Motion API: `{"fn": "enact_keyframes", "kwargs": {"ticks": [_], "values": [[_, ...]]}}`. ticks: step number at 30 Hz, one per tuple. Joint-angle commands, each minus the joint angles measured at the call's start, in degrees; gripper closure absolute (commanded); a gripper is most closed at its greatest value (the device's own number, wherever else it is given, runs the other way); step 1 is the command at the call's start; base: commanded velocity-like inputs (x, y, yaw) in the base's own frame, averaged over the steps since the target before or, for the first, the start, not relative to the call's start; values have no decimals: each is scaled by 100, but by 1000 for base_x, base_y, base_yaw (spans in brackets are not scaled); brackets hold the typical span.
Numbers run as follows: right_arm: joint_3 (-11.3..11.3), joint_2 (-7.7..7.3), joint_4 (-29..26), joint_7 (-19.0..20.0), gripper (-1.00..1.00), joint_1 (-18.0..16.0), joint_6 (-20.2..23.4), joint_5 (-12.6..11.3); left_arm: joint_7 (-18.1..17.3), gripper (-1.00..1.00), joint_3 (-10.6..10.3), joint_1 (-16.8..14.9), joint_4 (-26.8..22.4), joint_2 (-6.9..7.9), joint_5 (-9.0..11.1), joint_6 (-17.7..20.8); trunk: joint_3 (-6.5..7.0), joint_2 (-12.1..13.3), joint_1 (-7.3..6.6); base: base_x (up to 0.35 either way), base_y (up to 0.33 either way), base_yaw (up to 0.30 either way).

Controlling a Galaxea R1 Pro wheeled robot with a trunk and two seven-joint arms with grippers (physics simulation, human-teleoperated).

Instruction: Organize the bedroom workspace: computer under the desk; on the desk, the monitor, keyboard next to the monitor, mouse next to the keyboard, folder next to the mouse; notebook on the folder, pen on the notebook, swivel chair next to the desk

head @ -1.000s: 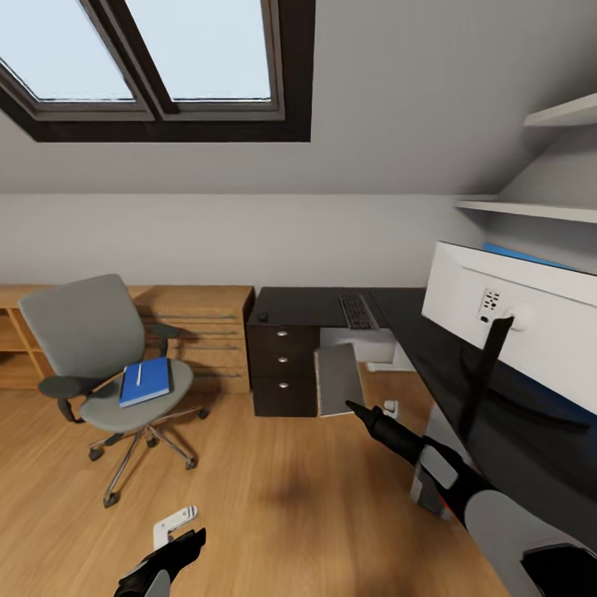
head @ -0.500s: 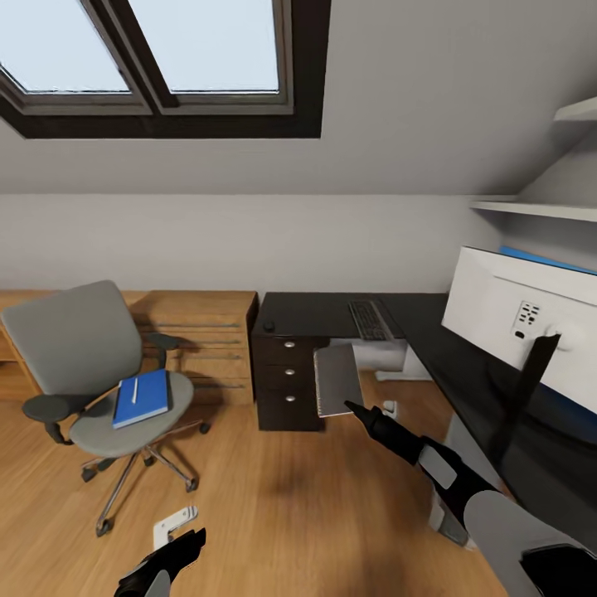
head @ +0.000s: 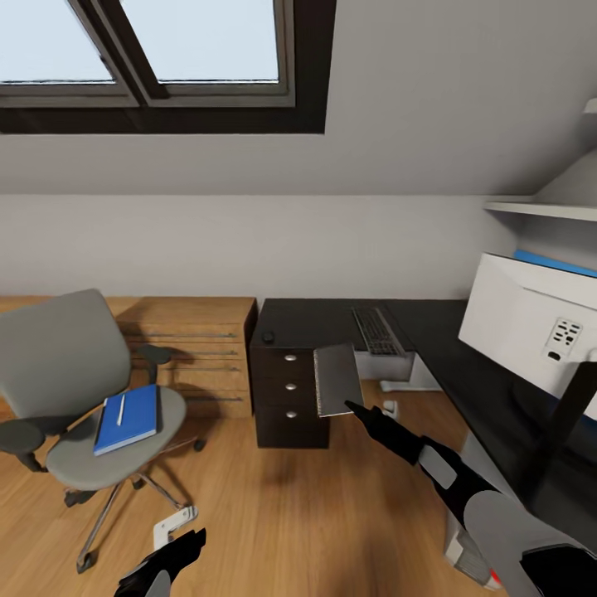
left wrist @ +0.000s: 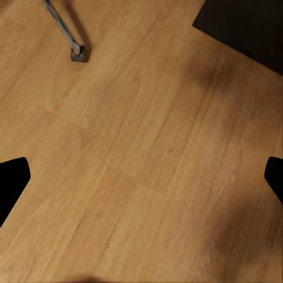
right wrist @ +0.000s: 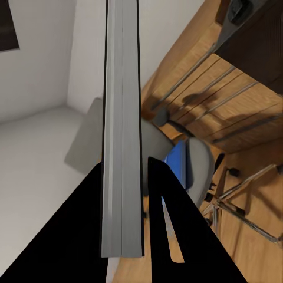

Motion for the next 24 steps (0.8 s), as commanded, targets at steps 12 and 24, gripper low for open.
{"fn": "enact_keyframes", "kwargs": {"ticks": [12,24], "values": [[16,-4,-1,7,100,-5,59,-73,63,-100,-31,-2,-8,-43,62,13,-6,-3,3,97,-16,0],[14,-12,-1,12,100,-5,59,-72,64,-100,-30,-2,-8,-49,54,13,-6,-3,3,122,0,0]]}}
